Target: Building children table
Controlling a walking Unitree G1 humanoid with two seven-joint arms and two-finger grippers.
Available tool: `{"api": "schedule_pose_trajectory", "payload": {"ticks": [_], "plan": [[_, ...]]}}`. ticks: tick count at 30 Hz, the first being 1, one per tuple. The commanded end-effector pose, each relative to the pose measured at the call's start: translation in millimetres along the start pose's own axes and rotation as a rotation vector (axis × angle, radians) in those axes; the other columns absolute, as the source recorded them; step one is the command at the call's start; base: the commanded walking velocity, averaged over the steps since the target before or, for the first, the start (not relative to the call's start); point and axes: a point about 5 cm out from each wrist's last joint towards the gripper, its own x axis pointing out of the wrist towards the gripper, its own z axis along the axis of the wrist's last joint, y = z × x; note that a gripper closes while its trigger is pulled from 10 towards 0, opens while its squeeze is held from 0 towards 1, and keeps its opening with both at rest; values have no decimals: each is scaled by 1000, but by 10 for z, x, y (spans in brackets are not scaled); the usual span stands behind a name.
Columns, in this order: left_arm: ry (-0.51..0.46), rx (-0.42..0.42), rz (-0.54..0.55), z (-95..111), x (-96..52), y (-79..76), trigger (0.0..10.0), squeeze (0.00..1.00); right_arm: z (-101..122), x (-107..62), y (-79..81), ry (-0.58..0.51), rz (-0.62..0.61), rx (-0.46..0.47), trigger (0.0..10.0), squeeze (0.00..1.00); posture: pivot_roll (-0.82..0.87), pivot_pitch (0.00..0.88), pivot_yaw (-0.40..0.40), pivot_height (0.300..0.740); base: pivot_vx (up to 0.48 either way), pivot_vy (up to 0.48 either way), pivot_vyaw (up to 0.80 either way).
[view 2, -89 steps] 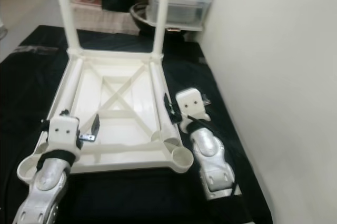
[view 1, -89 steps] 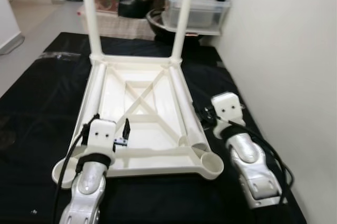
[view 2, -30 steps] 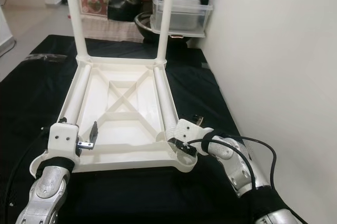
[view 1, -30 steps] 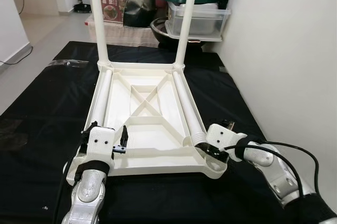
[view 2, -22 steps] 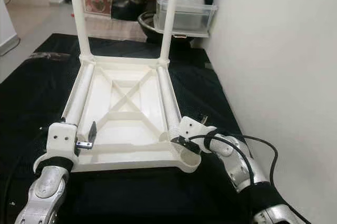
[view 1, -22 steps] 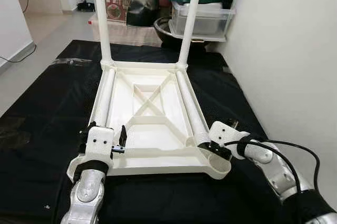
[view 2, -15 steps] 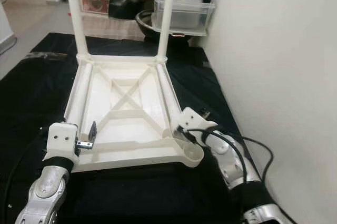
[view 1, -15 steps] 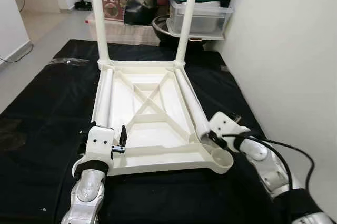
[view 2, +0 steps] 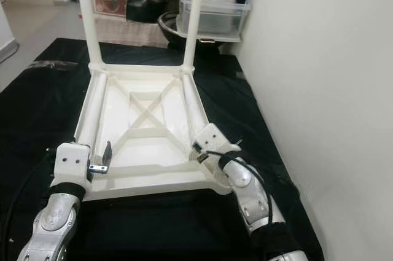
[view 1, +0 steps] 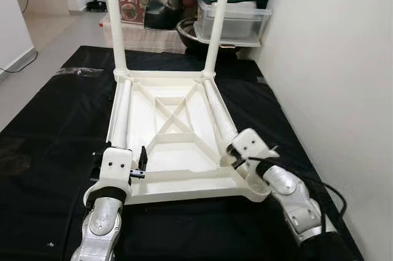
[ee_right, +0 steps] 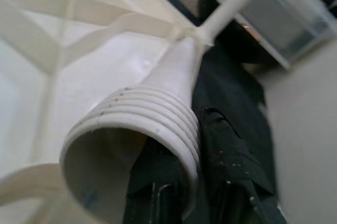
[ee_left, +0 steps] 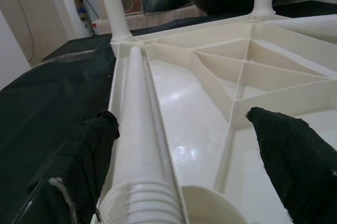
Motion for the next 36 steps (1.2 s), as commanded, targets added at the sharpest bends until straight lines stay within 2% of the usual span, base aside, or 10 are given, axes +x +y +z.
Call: {"api": "schedule_pose_trajectory", "payload": {"ticks": [1,13,16,17,19,24,25,27,30,36], "plan": [[23,10,-3,-47,-4,-9,10000,0,11,19,90,-8,31,29,0,0,57,0,-135,740,0,0,0],[11,-61,35,-19,34,71,10000,0,468,-13,-557,-287,-98,279,0,0,50,0,-120,740,0,0,0],[-2,-178,47,26,45,81,10000,0,585,-54,-751,-365,-124,358,0,0,53,0,-120,740,0,0,0],[-2,-351,70,66,58,104,10000,0,631,-77,-802,-411,-107,430,0,0,53,0,-120,740,0,0,0],[-17,-485,77,108,66,125,10000,0,658,-96,-807,-445,-75,490,0,0,53,0,-120,740,0,0,0],[-56,-797,40,222,67,122,10000,0,700,-130,-631,-500,80,635,0,0,60,0,-125,740,0,0,0],[-88,-983,-46,323,36,75,10000,0,723,-160,-396,-507,229,675,0,0,72,0,-132,740,0,0,0],[-88,-983,-46,323,36,75,10000,0,723,-160,-396,-507,229,675,0,0,72,0,-132,740,0,0,0],[-147,-1215,-169,469,-21,43,10000,0,762,-237,-75,-516,437,741,0,0,75,0,-133,740,0,0,0],[-172,-1314,-203,520,-34,54,10000,0,779,-306,60,-528,555,790,0,0,77,0,-133,740,0,0,0]]}}
